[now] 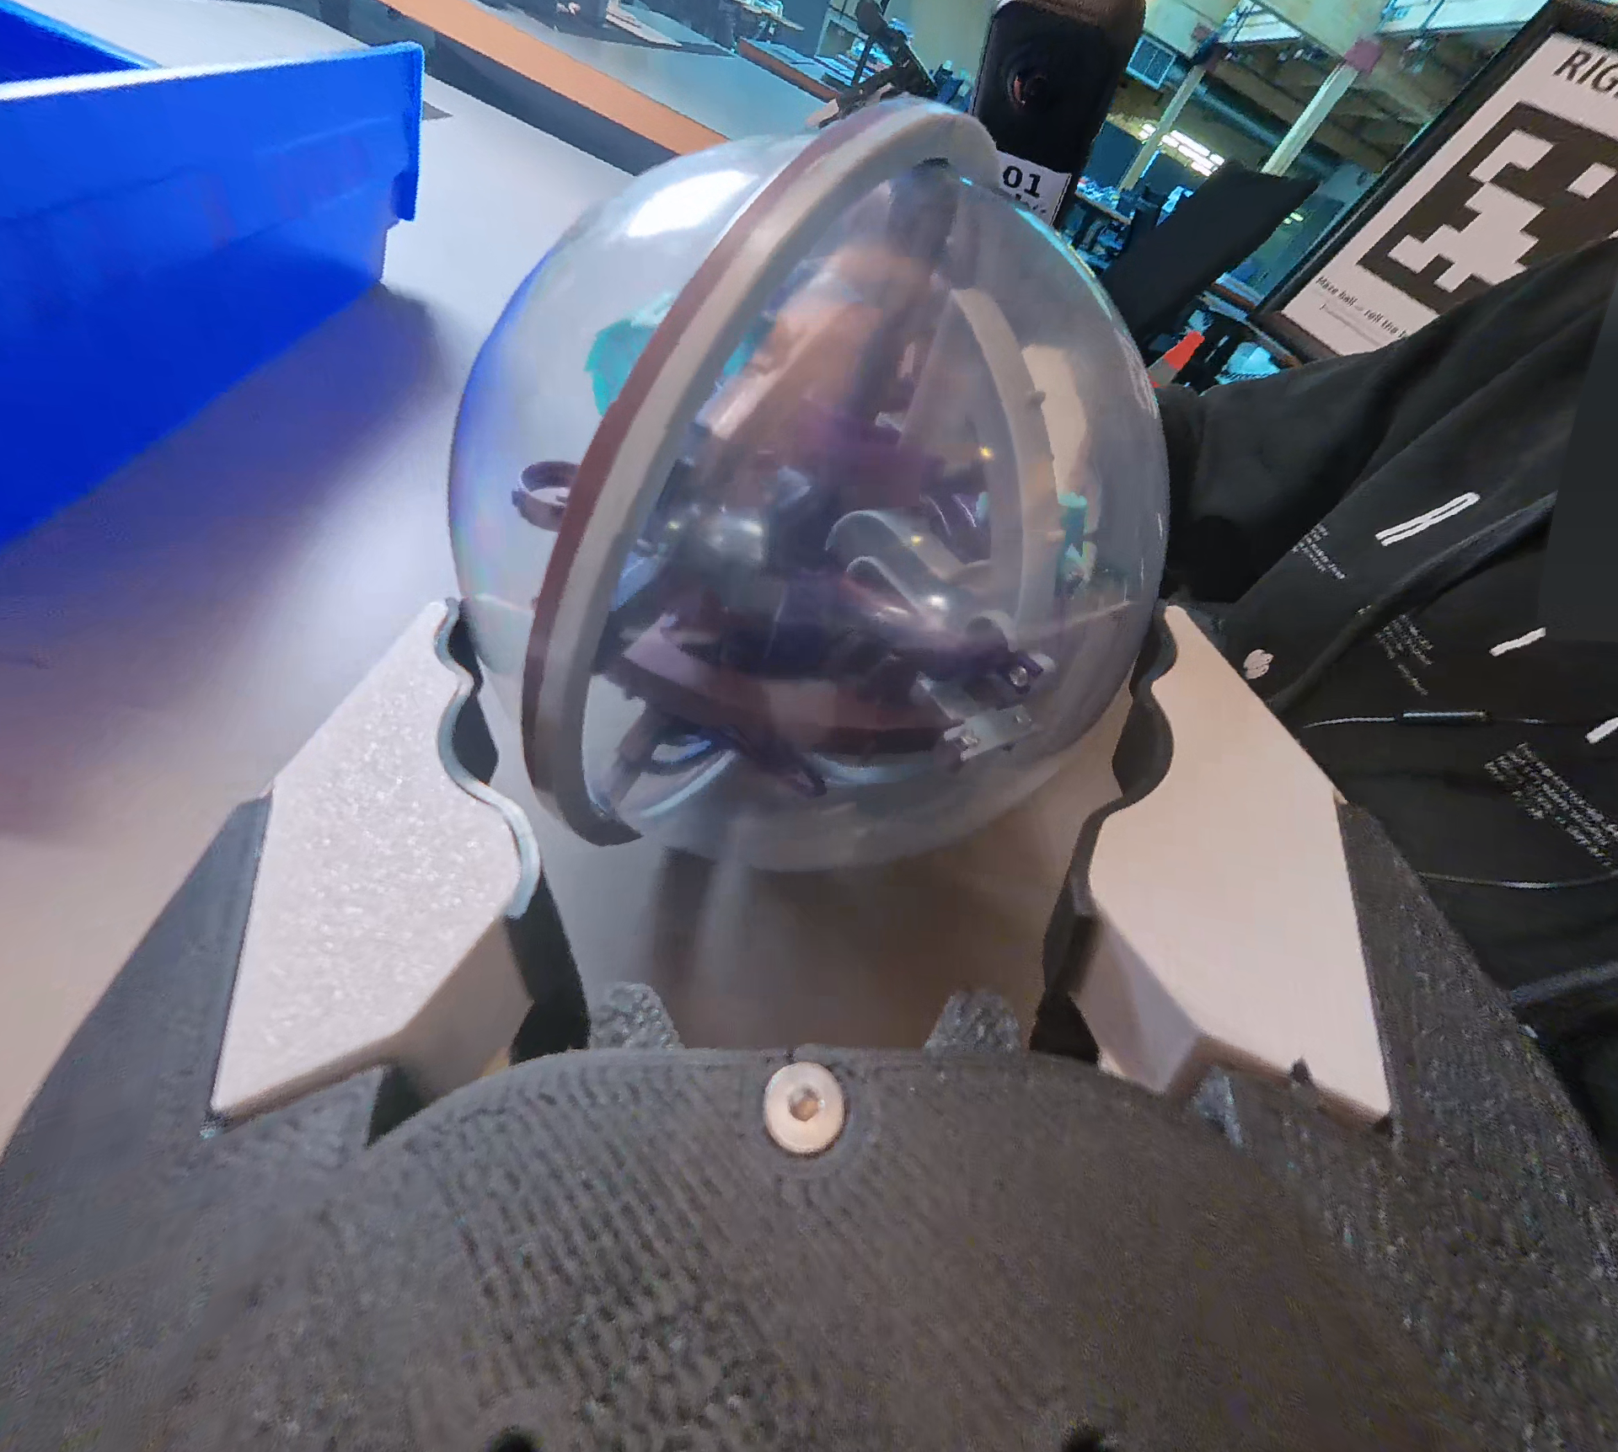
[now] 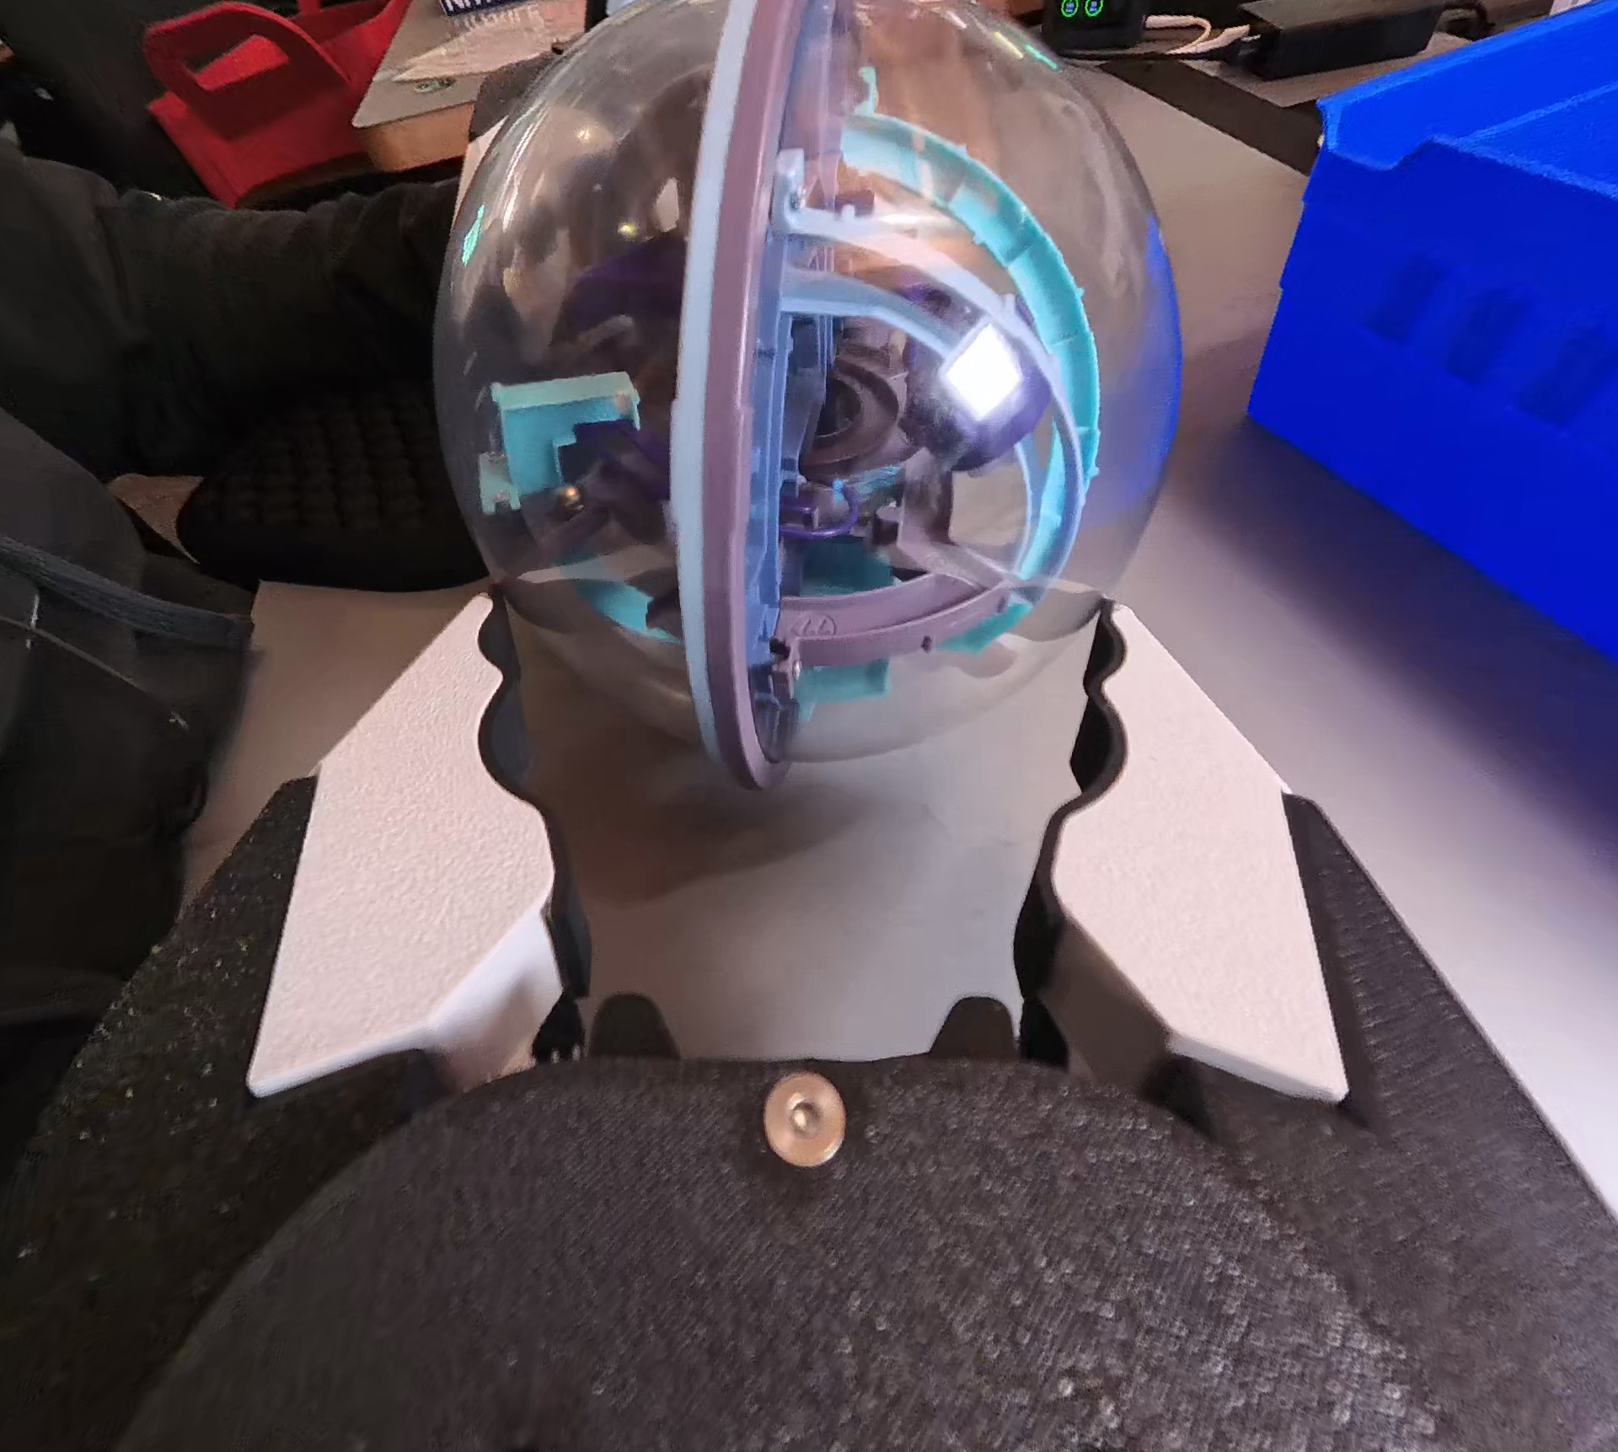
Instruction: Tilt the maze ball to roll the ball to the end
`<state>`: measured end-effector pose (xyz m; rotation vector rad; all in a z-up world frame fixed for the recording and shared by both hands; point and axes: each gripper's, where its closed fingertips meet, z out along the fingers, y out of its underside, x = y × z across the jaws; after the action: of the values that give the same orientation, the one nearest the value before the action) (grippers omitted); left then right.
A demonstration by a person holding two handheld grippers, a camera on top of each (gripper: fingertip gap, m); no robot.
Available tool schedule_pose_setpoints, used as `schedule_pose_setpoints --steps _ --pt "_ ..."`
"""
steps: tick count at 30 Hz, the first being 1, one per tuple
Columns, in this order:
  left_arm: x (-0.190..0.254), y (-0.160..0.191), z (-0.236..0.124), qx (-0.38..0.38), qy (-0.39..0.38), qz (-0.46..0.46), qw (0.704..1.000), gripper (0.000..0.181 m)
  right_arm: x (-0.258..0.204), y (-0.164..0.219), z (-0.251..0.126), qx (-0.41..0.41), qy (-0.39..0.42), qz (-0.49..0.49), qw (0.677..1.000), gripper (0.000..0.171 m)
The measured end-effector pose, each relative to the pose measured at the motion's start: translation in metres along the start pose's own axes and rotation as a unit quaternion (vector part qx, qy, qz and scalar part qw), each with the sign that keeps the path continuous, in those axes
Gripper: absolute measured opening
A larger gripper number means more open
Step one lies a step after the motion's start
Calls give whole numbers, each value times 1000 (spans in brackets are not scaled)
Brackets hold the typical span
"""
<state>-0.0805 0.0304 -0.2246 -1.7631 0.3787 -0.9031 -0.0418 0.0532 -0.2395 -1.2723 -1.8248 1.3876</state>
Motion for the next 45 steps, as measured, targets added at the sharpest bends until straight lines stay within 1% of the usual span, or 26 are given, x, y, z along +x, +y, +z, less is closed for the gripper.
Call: schedule_pose_setpoints --steps 5,9,18,20,24,28,30,34,36,38,40,41,43,45 --pt "0 -1 0 5 0 2 1000 144 0 2 0 -5 3 -9 1000 126" --pt "2 -5 -1 19 -10 47 999 144 0 7 3 -16 11 -32 999 126" --pt "9 -12 -3 41 -18 113 993 143 -2 17 9 -38 17 -63 997 126" --pt "9 -13 -4 44 -17 109 993 143 -2 18 10 -39 15 -60 997 127" --pt "6 -14 -4 40 -15 65 997 142 -3 16 9 -34 4 -32 999 125" --pt "3 -17 -4 41 -19 31 999 141 -3 20 9 -50 -7 -1 999 123" --pt "0 -18 -4 39 -26 15 999 140 1 15 5 -42 14 -31 999 125" --pt "-7 -23 -1 43 -38 -30 998 138 3 -12 -4 6 71 -148 986 136" --pt "-10 -27 2 43 -45 -44 997 137 1 -23 -4 24 104 -204 973 136" --pt "-10 -30 7 46 -51 -43 997 136 3 -24 -1 23 129 -233 964 136" --pt "-8 -32 7 53 -56 -18 997 137 6 -22 1 24 128 -213 968 137" --pt "-4 -32 6 60 -48 4 997 140 8 -18 0 21 119 -187 975 137" --pt "6 -33 3 74 -28 42 996 147 12 -9 0 14 80 -109 991 136" --pt "4 -24 2 57 -42 102 992 145 13 1 1 11 28 -14 999 133"
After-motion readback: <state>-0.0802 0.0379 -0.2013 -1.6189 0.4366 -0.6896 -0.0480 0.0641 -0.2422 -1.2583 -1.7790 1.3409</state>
